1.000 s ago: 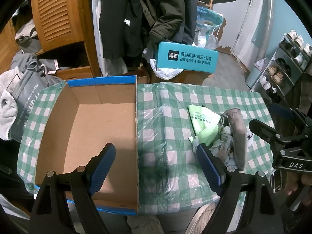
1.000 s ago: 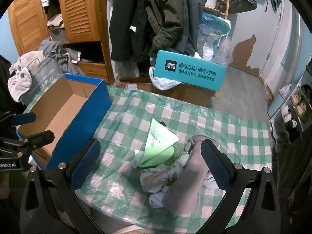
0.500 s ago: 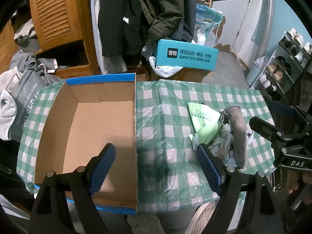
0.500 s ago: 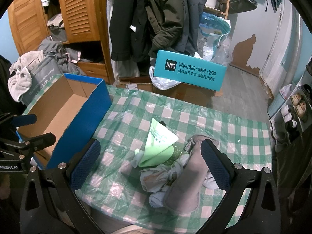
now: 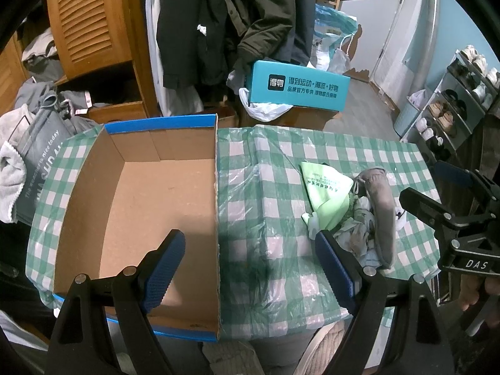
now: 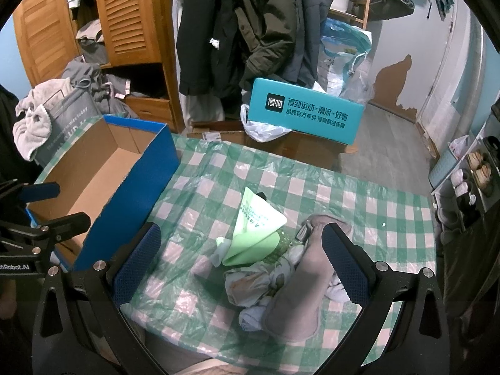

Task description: Organize soft objects

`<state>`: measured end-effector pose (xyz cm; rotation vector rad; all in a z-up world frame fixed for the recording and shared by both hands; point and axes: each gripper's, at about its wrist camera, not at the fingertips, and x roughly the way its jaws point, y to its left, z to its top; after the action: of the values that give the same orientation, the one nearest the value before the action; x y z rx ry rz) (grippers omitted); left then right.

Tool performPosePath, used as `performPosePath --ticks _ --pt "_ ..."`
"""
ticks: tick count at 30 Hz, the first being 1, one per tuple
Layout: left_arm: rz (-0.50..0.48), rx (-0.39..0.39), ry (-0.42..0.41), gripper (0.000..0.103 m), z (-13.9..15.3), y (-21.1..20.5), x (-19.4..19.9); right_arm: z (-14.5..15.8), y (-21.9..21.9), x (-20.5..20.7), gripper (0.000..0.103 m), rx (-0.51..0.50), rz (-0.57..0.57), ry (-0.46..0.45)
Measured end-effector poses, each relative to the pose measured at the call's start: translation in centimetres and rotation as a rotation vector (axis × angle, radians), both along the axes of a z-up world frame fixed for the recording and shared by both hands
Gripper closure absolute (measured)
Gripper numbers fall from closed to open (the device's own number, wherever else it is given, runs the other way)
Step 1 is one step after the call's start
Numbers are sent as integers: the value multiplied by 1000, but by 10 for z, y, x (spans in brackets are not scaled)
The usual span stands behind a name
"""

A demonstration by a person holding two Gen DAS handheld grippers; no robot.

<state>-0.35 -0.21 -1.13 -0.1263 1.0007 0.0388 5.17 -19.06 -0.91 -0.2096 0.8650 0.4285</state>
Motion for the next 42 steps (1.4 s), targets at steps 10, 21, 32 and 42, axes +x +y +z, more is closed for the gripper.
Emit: performPosePath --ticks 10,21,32,42 --pt "-1 1 1 17 0 0 1 0 0 0 2 -1 0 2" --pt "-5 2 7 17 -6 -8 -3 -3 -1 1 2 -3 0 9" --pt "-18 2 50 17 -14 -13 4 -21 -9 -7 2 -21 -6 38" --pt "-50 6 112 17 -30 -24 19 -24 -24 6 2 -42 -45 83"
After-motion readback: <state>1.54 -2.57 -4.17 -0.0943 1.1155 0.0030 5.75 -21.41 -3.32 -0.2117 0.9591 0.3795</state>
